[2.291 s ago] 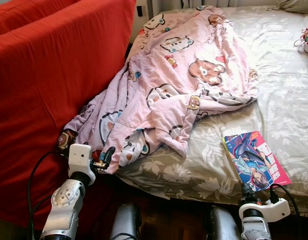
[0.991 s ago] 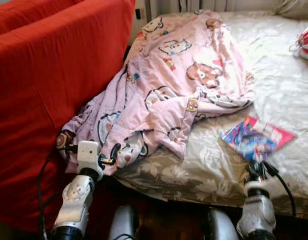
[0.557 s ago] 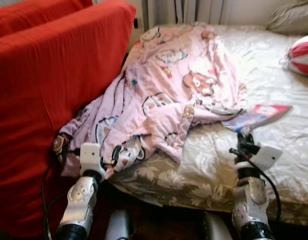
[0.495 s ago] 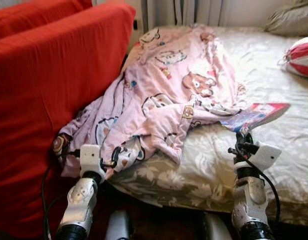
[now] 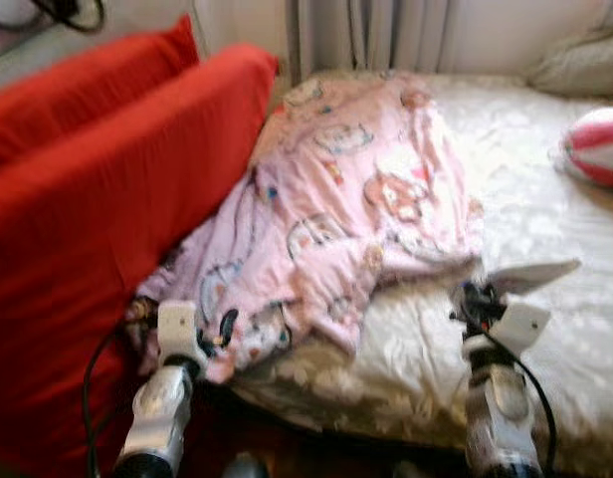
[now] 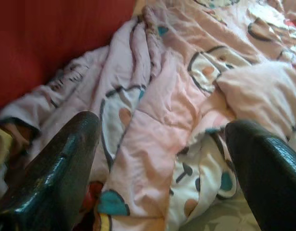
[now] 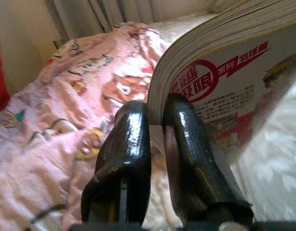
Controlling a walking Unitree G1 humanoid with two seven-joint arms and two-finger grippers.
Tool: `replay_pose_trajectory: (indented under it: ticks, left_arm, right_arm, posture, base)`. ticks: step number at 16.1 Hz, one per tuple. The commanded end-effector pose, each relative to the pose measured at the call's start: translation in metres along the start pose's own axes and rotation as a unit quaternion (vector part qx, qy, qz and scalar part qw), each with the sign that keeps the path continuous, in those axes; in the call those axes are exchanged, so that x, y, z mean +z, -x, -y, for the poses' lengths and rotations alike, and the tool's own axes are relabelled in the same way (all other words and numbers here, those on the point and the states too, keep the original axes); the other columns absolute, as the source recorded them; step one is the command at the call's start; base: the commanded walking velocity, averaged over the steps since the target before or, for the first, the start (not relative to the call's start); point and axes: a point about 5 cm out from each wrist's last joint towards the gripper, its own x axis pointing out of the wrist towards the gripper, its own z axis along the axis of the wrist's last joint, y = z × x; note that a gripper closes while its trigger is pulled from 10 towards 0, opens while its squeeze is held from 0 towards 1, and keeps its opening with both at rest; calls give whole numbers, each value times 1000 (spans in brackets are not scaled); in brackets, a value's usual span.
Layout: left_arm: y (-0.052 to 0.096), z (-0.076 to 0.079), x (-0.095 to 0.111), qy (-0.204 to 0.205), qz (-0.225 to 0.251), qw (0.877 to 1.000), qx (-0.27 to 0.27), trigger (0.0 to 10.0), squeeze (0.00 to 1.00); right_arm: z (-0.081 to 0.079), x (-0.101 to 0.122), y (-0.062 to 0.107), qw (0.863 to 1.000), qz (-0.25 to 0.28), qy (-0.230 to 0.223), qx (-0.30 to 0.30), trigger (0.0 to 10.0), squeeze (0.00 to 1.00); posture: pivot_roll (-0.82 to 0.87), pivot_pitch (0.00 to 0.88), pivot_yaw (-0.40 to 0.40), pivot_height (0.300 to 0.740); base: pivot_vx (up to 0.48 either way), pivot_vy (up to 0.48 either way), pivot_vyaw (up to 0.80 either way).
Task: Clean up the room
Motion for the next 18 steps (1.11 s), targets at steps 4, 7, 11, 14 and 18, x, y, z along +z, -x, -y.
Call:
replay_pose_trajectory:
  ticks: [4,7,11,14,18]
  left_arm:
    - [12,-13,-30,27,-71,997,29,10000,0]
    - [19,-11,-46,35,-105,993,34,10000,0]
    - [23,-9,-56,42,-131,990,35,10000,0]
    - [32,-9,-71,37,-185,981,42,10000,0]
    - [43,-9,-88,35,-245,967,55,10000,0]
  right_arm:
    - [-11,6,-1,999,7,25,27,10000,0]
    - [-12,-6,8,996,-37,66,52,10000,0]
    - [-10,-11,11,992,-59,90,69,10000,0]
    - [-16,-9,6,992,-58,89,74,10000,0]
    - [-15,-7,4,996,-48,67,34,10000,0]
  posture:
    - [57,0,2,740]
    - [52,0,-17,740]
    - [52,0,-21,740]
    - [51,0,-8,740]
    - [26,0,9,740]
  base:
    - [0,0,0]
    - [0,0,0]
    - [0,0,0]
    - [0,0,0]
    - [0,0,0]
